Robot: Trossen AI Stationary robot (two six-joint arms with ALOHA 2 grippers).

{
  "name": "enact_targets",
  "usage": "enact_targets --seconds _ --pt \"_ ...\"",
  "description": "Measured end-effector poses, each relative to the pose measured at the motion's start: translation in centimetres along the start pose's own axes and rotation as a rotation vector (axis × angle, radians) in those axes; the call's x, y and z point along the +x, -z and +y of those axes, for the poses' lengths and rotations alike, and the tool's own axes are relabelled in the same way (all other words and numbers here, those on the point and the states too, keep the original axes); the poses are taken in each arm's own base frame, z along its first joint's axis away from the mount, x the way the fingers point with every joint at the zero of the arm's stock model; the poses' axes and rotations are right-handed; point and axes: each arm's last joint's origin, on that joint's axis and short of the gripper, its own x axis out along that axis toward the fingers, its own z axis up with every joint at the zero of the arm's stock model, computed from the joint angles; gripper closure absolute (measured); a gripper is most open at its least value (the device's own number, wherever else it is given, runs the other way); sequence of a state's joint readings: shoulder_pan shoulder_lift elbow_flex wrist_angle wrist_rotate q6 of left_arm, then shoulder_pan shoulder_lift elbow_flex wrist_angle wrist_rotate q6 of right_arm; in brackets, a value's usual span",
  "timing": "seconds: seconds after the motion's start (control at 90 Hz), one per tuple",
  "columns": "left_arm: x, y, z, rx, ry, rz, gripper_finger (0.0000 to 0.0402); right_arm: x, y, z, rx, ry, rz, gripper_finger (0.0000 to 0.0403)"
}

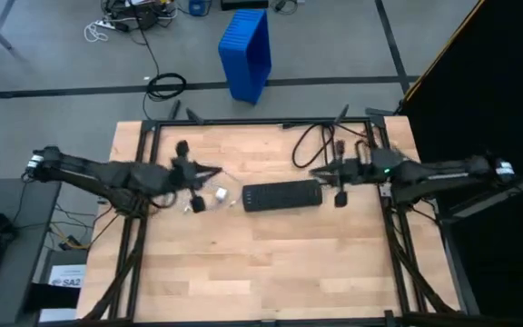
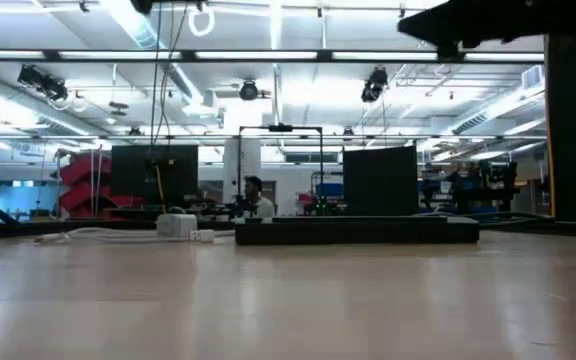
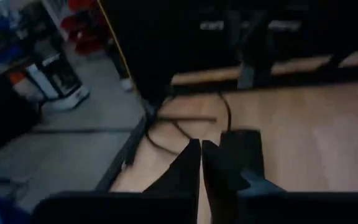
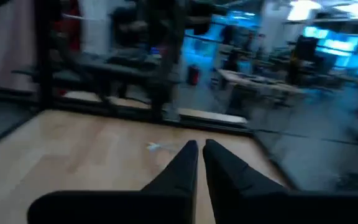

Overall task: Insert USB
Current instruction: Return to Home Position

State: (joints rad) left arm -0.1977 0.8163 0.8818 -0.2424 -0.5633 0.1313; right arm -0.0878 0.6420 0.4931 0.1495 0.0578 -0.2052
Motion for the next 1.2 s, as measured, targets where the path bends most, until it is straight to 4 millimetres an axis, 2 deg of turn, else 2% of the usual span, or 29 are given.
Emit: enact_targets --seconds 0.111,0.244,0.433,0.522,0.667,0.744,0.822,0.967,1.067,1.2 --pt "-1.7 -0.3 1.9 -0.011 -0.005 -0.04 0.0402 -3.1 -1.9 -1.1 -0.019 0.051 -0.044 0.0402" --pt "-1.6 0.5 3.0 0.004 0.013 -0.032 0.0402 -6.4 -3.0 -1.7 -0.049 0.112 -0.133 0.0403" --pt "-1.3 2.4 4.5 0.011 -0.061 0.05 0.0402 -9.2 -1.8 -1.7 -0.042 0.142 -0.071 0.0403" --pt "-2.6 2.6 5.2 -0.015 -0.072 -0.013 0.0402 -10.7 -1.4 -1.6 -0.021 0.165 -0.079 0.0403" --pt "-5.4 3.3 5.8 -0.047 -0.05 -0.11 0.0402 -12.9 -1.8 -1.5 0.044 0.183 -0.21 0.0403" --pt "-6.6 4.0 6.0 -0.085 -0.056 -0.154 0.0402 -12.8 -1.9 -1.5 0.092 0.162 -0.222 0.0403" --pt "-7.2 5.1 5.9 -0.114 -0.038 -0.19 0.0402 -11.6 -1.4 -1.4 0.111 0.118 -0.214 0.0403" --pt "-6.8 8.1 5.1 -0.138 -0.012 -0.201 0.0402 -9.9 0.5 -1.0 0.076 0.058 -0.196 0.0403" --pt "-6.2 10.5 4.5 -0.146 -0.002 -0.207 0.0402 -9.0 2.4 -0.6 0.079 0.057 -0.227 0.0403" --pt "-5.1 13.2 3.6 -0.161 0.011 -0.243 0.0402 -7.4 6.1 0.0 0.082 0.06 -0.223 0.0403"
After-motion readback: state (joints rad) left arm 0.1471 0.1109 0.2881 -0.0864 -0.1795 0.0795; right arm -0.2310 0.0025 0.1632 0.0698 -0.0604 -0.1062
